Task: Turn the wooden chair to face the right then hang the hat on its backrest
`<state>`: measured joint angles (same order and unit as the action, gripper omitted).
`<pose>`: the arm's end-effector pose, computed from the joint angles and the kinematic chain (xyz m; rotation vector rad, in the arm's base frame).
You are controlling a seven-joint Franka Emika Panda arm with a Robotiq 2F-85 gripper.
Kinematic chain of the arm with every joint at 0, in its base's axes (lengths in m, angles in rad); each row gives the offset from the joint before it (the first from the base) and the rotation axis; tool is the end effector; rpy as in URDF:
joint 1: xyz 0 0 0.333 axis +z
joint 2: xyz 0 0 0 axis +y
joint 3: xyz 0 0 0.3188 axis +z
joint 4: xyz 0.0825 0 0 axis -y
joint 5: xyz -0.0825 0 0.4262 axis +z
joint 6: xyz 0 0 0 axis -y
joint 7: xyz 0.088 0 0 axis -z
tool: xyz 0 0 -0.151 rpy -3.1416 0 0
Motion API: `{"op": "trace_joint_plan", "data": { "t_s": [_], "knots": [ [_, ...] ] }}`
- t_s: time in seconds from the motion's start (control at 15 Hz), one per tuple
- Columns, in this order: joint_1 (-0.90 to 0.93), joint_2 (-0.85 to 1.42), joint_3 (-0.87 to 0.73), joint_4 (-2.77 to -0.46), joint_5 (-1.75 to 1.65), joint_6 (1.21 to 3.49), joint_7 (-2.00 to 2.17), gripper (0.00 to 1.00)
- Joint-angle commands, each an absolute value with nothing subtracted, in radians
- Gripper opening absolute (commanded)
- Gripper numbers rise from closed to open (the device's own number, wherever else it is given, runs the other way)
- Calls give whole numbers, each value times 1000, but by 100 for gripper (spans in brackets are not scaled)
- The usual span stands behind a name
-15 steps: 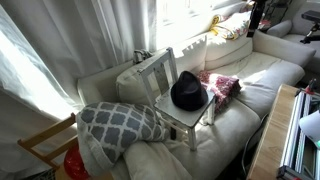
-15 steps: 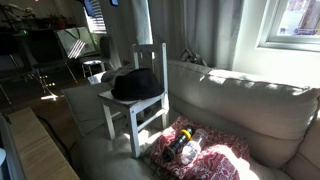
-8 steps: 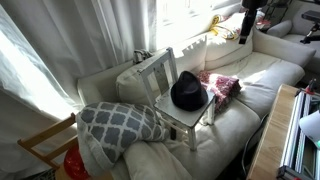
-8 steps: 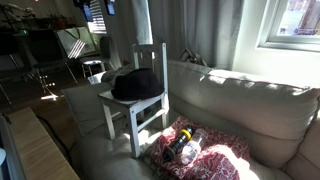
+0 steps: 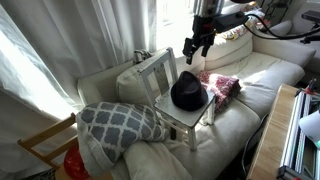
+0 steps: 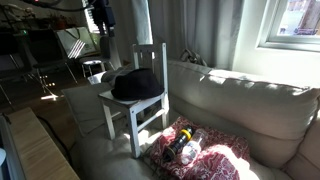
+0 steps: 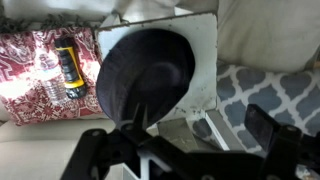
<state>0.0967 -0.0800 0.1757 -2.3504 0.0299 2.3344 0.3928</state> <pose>0.5136 0.1442 0.3003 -3.1043 0.2185 -0.0884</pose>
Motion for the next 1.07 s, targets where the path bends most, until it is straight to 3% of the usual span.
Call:
{"op": "trace_joint_plan", "data": {
  "t_s": [0.0,0.33,1.0],
  "knots": [
    [103,108,171,-2201,-33,2430,630,100],
    [148,238,103,-2083,-69,2477,911,100],
    [174,259,72,-2050,-70,2439,989,100]
  ]
}}
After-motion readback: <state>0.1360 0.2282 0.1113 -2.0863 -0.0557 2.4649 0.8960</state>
